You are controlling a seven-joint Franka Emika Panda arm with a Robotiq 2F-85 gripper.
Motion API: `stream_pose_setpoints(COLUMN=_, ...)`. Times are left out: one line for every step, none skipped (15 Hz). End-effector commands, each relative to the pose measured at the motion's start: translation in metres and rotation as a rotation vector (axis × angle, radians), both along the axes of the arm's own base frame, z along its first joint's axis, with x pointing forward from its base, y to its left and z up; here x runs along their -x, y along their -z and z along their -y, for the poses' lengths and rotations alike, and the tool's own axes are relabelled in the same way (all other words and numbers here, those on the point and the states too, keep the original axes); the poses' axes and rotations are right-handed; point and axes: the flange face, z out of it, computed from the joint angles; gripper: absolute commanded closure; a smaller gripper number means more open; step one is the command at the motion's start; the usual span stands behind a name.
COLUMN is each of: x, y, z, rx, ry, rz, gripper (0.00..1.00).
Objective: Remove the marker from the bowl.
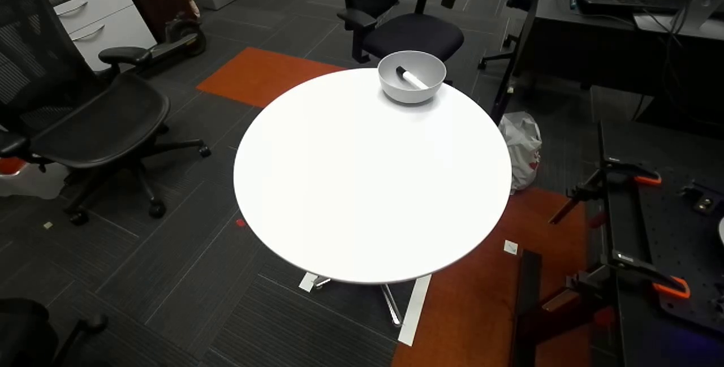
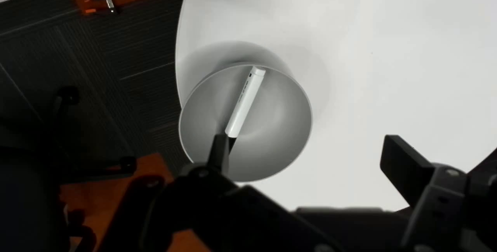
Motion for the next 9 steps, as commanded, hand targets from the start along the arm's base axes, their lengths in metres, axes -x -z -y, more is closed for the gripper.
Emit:
stream_pose_setpoints(x=-0.028, y=0.025, z=0.022, rx=-0.002, ry=0.06, rz=-0.013, gripper=0.0)
stream_pose_setpoints(x=-0.033, y=0.034, z=0.026, rx=-0.009, ry=0.068, rz=-0.024, gripper=0.0)
stream_pose_setpoints(x=-0.037, y=0.043, z=0.03, rx=-0.011, ry=0.072, rz=-0.036, gripper=0.0)
stream_pose_setpoints(x=-0.042, y=0.053, z=0.032, rx=-0.02, ry=0.073, rz=-0.048, gripper=0.0)
stream_pose_setpoints(x=-0.046, y=0.063, z=0.034, rx=-0.024, ry=0.078, rz=-0.057, gripper=0.0)
stream_pose_setpoints(x=-0.05, y=0.072, z=0.035, rx=-0.034, ry=0.08, rz=-0.068, gripper=0.0)
stream_pose_setpoints(x=-0.053, y=0.082, z=0.035, rx=-0.04, ry=0.08, rz=-0.078, gripper=0.0)
stream_pose_setpoints(x=-0.056, y=0.092, z=0.036, rx=-0.043, ry=0.081, rz=-0.082, gripper=0.0)
stream_pose_setpoints(x=-0.06, y=0.102, z=0.036, rx=-0.048, ry=0.082, rz=-0.088, gripper=0.0)
